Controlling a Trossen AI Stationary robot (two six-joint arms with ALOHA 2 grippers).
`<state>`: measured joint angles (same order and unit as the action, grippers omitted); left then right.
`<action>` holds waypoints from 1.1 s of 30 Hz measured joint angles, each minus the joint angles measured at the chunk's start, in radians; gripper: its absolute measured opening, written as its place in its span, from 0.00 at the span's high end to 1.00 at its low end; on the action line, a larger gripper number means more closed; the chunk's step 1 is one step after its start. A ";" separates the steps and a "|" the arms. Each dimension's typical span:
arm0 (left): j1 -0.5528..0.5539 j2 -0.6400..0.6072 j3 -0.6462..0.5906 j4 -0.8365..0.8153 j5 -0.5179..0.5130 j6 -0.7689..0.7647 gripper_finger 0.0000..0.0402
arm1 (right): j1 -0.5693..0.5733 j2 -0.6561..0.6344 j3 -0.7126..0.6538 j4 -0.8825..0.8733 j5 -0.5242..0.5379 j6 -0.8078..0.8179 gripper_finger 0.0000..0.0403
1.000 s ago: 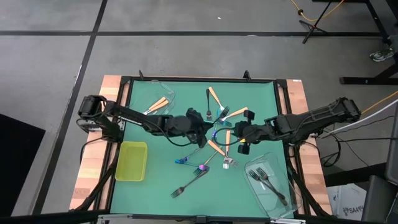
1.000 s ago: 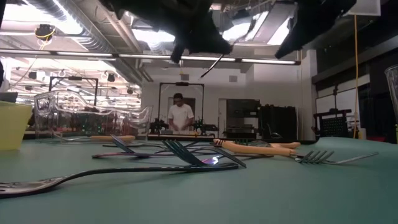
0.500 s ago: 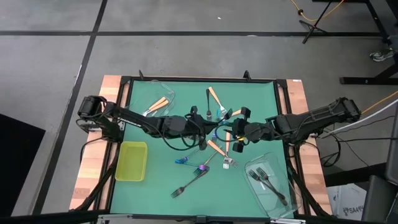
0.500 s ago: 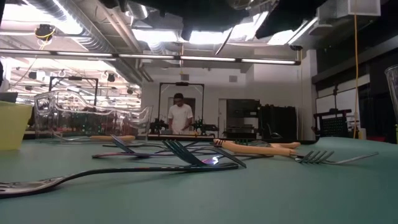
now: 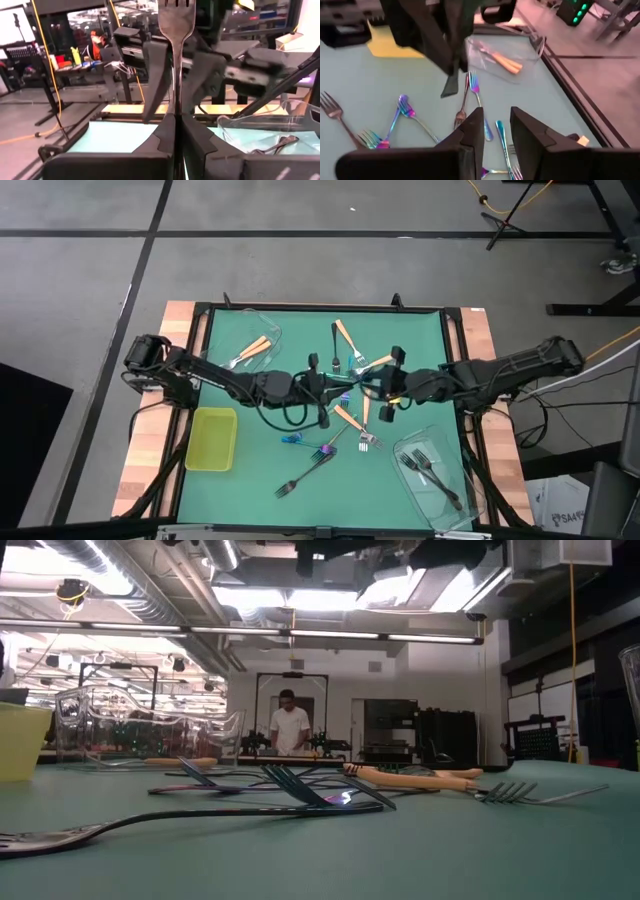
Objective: Sort silverware by color (type)
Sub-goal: Put the black fork in the bottom transparent bin
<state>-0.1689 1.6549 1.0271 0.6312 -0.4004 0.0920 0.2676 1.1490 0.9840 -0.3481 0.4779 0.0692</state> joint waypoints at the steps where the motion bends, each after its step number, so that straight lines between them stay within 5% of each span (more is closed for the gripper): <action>1: -0.002 0.000 0.000 0.006 0.000 0.008 0.97 | 0.000 -0.014 0.000 0.000 -0.003 -0.002 0.79; 10: -0.005 0.000 0.000 0.073 0.018 0.038 0.97 | 0.000 -0.097 0.000 0.017 -0.219 -0.083 0.79; 33: -0.005 0.000 0.000 0.130 0.081 0.059 0.97 | 0.000 -0.036 0.000 0.277 -0.227 -0.199 0.79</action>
<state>-0.1735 1.6547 1.0275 0.7607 -0.3196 0.1513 0.2676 1.1129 0.9840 -0.0715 0.2508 -0.1302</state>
